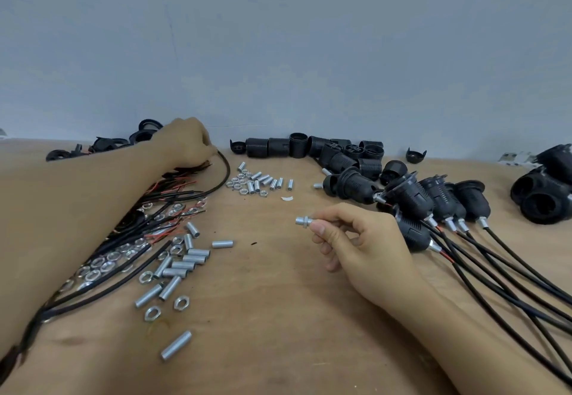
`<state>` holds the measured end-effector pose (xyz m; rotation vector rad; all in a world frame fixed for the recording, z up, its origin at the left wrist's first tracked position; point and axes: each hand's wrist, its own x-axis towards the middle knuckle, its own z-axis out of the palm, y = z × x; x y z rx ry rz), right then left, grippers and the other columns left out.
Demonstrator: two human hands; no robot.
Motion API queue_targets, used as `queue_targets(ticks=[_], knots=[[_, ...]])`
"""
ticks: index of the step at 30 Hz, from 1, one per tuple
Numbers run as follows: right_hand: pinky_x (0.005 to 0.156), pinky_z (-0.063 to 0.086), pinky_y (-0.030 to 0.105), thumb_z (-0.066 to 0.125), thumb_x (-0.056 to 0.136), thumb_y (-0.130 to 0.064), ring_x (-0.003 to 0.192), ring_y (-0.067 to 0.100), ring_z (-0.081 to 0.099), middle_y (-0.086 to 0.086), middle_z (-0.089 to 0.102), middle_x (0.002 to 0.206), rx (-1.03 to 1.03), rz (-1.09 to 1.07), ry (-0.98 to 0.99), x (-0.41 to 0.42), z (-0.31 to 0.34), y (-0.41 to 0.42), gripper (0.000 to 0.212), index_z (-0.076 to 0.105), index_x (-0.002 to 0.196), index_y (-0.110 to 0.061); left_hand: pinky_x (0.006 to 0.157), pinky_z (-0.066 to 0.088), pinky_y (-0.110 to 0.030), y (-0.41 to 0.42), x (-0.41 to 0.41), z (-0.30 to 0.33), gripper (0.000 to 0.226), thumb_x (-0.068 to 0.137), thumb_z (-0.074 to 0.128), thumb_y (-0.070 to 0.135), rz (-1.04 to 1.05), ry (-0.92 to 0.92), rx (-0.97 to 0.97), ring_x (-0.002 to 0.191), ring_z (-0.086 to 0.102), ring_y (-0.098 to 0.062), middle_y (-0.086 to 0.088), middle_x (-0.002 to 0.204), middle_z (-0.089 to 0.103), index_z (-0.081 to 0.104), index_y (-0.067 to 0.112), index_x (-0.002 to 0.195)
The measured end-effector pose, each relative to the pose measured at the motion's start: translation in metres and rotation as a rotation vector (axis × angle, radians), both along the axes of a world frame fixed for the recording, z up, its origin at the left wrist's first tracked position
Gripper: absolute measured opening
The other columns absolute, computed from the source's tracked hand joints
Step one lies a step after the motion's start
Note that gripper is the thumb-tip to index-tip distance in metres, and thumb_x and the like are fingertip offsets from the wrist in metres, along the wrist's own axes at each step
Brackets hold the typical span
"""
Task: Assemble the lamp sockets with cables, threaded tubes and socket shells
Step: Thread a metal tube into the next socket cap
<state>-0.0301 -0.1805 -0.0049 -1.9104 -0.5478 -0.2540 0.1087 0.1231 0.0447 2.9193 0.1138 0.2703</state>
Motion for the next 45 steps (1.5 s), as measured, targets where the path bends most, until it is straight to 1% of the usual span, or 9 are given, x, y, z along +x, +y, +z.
queue_targets(ticks=[4, 9, 14, 22, 26, 29, 32, 38, 45], knots=[[0.055, 0.056, 0.042, 0.068, 0.091, -0.014, 0.06, 0.012, 0.063, -0.008, 0.067, 0.069, -0.047, 0.005, -0.034, 0.001, -0.001, 0.0, 0.016, 0.073, 0.087, -0.028, 0.104, 0.04, -0.039, -0.021, 0.008, -0.007, 0.037, 0.094, 0.058, 0.016, -0.132, -0.072, -0.016, 0.126, 0.051, -0.031, -0.012, 0.138, 0.056, 0.059, 0.012, 0.132], [0.057, 0.056, 0.041, 0.069, 0.091, -0.015, 0.063, 0.014, 0.064, -0.012, 0.066, 0.069, -0.067, -0.003, -0.058, 0.0, 0.001, -0.002, 0.02, 0.072, 0.087, -0.034, 0.087, 0.052, -0.037, -0.039, 0.01, -0.025, 0.023, 0.092, 0.06, 0.024, -0.146, -0.092, 0.037, 0.101, 0.063, -0.026, -0.004, 0.108, 0.071, 0.07, 0.018, 0.112], [0.056, 0.056, 0.035, 0.066, 0.09, -0.024, 0.063, 0.012, 0.064, -0.016, 0.066, 0.071, -0.078, 0.021, -0.107, -0.005, 0.004, 0.001, 0.024, 0.067, 0.086, -0.047, 0.08, 0.049, -0.04, -0.031, 0.004, -0.032, 0.023, 0.089, 0.065, 0.019, -0.12, -0.173, -0.177, 0.093, 0.057, -0.027, -0.009, 0.085, 0.068, 0.056, 0.013, 0.109], [0.058, 0.056, 0.033, 0.068, 0.091, -0.016, 0.065, 0.011, 0.065, -0.012, 0.068, 0.074, -0.119, 0.002, -0.101, -0.007, 0.003, 0.001, 0.022, 0.071, 0.088, -0.038, 0.079, 0.04, -0.031, -0.027, -0.003, -0.025, 0.014, 0.09, 0.07, 0.025, -0.146, -0.219, -0.113, 0.093, 0.054, -0.024, -0.006, 0.102, 0.056, 0.076, 0.017, 0.1], [0.058, 0.057, 0.036, 0.067, 0.092, -0.014, 0.063, 0.011, 0.064, -0.011, 0.068, 0.076, -0.074, -0.034, -0.068, -0.006, 0.003, 0.001, 0.019, 0.071, 0.088, -0.032, 0.075, 0.049, -0.014, -0.055, -0.036, -0.002, 0.016, 0.099, 0.057, 0.008, -0.073, -0.388, -0.745, 0.074, 0.065, -0.009, -0.01, 0.106, 0.07, 0.072, 0.009, 0.105], [0.052, 0.056, 0.033, 0.064, 0.093, -0.011, 0.061, 0.009, 0.061, -0.004, 0.07, 0.078, 0.077, -0.066, -0.019, -0.006, 0.004, 0.003, 0.017, 0.069, 0.091, -0.027, 0.066, 0.061, -0.028, -0.082, -0.096, 0.017, 0.014, 0.097, 0.051, -0.006, -0.214, -0.077, -1.569, 0.07, 0.073, -0.018, -0.017, 0.094, 0.07, 0.062, 0.001, 0.102], [0.048, 0.053, 0.025, 0.062, 0.094, -0.009, 0.061, 0.008, 0.06, -0.001, 0.07, 0.078, 0.179, -0.091, 0.006, -0.006, 0.005, 0.003, 0.011, 0.068, 0.096, -0.017, 0.058, 0.058, -0.028, -0.108, -0.161, 0.013, 0.029, 0.077, 0.053, -0.014, -0.333, 0.22, -1.946, 0.063, 0.07, -0.02, -0.016, 0.081, 0.069, 0.073, 0.005, 0.088], [0.047, 0.053, 0.026, 0.061, 0.094, -0.005, 0.06, 0.009, 0.059, 0.004, 0.068, 0.072, 0.191, -0.143, 0.045, -0.007, 0.006, -0.001, 0.015, 0.068, 0.091, -0.017, 0.048, 0.046, -0.023, -0.152, -0.221, -0.042, 0.041, 0.088, 0.048, -0.012, -0.305, 0.393, -1.779, 0.05, 0.052, -0.013, -0.012, 0.073, 0.066, 0.076, 0.016, 0.078], [0.046, 0.053, 0.026, 0.063, 0.094, -0.007, 0.061, 0.008, 0.06, 0.0, 0.068, 0.069, 0.21, -0.137, 0.096, -0.007, 0.008, 0.001, 0.017, 0.069, 0.088, -0.022, 0.05, 0.041, -0.025, -0.102, -0.161, -0.033, 0.049, 0.087, 0.033, -0.017, -0.036, -0.365, -1.403, 0.053, 0.047, -0.015, -0.009, 0.076, 0.06, 0.067, 0.016, 0.079]])
